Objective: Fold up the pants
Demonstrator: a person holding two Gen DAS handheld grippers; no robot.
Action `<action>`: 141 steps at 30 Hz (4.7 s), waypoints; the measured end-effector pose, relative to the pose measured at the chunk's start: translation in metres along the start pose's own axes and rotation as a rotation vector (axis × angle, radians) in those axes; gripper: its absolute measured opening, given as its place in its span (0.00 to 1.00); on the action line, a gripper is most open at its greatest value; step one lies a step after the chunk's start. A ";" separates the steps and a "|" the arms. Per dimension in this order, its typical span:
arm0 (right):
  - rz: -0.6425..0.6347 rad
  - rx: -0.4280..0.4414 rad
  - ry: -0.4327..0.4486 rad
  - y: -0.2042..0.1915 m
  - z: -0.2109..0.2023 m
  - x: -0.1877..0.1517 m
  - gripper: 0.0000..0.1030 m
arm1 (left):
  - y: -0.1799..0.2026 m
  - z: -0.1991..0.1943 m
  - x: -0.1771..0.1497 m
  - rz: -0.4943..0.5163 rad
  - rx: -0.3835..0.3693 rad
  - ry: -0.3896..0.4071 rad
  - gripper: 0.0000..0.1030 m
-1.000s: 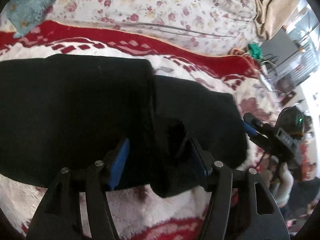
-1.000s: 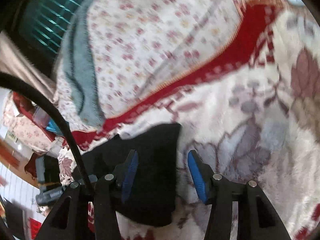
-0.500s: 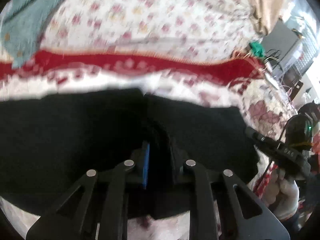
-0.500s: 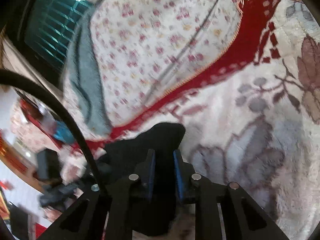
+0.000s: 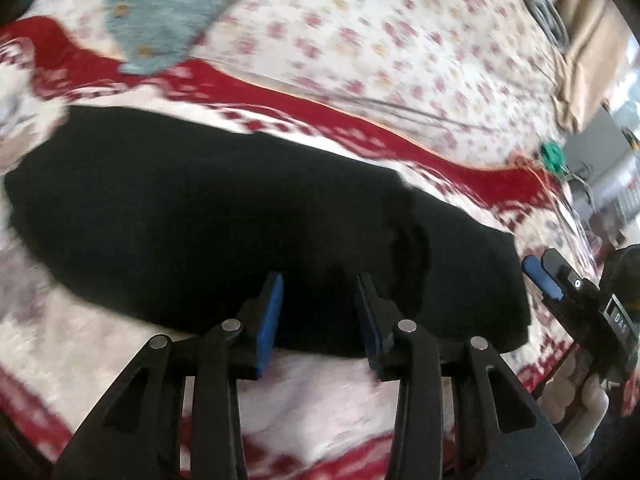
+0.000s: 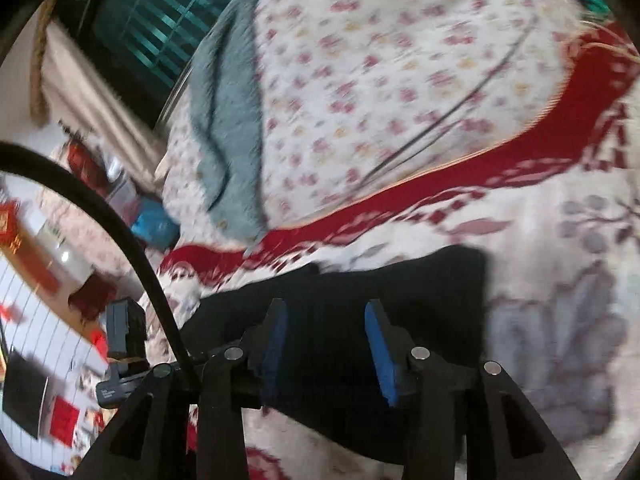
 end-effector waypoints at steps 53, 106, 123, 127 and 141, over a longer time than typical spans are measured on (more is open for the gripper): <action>-0.387 0.388 -0.344 -0.216 0.204 0.003 0.16 | -0.072 -0.086 0.033 -0.182 -0.016 0.357 0.17; 0.042 0.010 0.019 0.037 -0.057 0.040 0.47 | 0.188 0.040 -0.004 0.259 -0.205 0.050 0.19; 0.247 0.095 -0.003 0.063 -0.048 0.024 0.51 | 0.199 0.000 -0.012 0.300 -0.295 0.048 0.63; 0.272 0.091 0.016 0.068 -0.054 0.024 0.51 | 0.181 -0.018 -0.010 0.289 -0.281 0.078 0.63; 0.230 0.009 0.066 0.067 -0.077 0.020 0.53 | 0.133 -0.017 0.000 0.213 -0.196 0.106 0.63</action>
Point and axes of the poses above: each gripper's, at about its wrist camera, not at the fingertips, and z roughly the way its jaws point, y to its right, x to its top, the point moved 8 cm from there along z, roughly the way its jaws point, and after that the axes turned 8 degrees about z, right-handed, at the moved point
